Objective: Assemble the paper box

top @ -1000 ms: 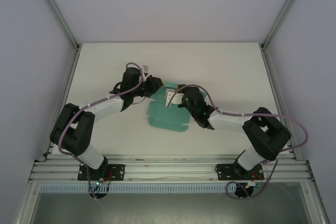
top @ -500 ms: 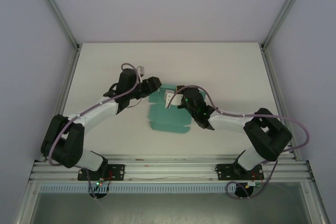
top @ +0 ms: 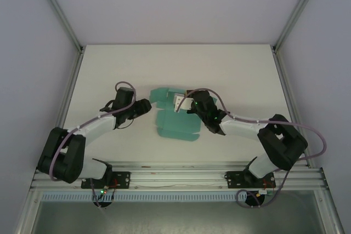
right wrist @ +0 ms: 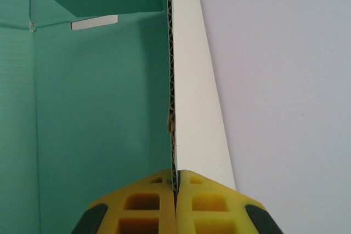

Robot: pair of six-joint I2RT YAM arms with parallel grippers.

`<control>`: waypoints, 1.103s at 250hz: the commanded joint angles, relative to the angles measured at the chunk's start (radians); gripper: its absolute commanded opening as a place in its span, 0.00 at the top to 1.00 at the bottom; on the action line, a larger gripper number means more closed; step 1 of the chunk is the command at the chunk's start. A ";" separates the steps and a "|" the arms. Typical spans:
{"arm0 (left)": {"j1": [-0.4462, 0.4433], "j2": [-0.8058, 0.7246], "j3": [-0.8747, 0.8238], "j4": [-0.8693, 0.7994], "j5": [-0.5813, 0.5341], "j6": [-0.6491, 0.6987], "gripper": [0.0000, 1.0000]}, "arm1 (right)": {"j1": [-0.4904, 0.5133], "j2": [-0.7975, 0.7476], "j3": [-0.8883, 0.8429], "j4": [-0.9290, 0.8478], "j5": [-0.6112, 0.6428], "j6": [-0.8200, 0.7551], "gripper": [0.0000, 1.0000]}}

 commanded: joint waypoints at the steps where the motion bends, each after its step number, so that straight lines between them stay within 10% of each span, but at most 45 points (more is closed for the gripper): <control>1: 0.010 0.054 -0.014 0.117 0.023 0.033 0.42 | -0.006 -0.039 0.034 -0.036 -0.037 0.050 1.00; 196: -0.034 0.291 0.027 0.402 0.249 0.070 0.33 | -0.037 -0.047 0.055 -0.085 -0.106 0.137 1.00; 276: -0.120 0.333 0.117 0.259 0.127 0.137 0.30 | -0.043 -0.052 0.060 -0.095 -0.125 0.158 1.00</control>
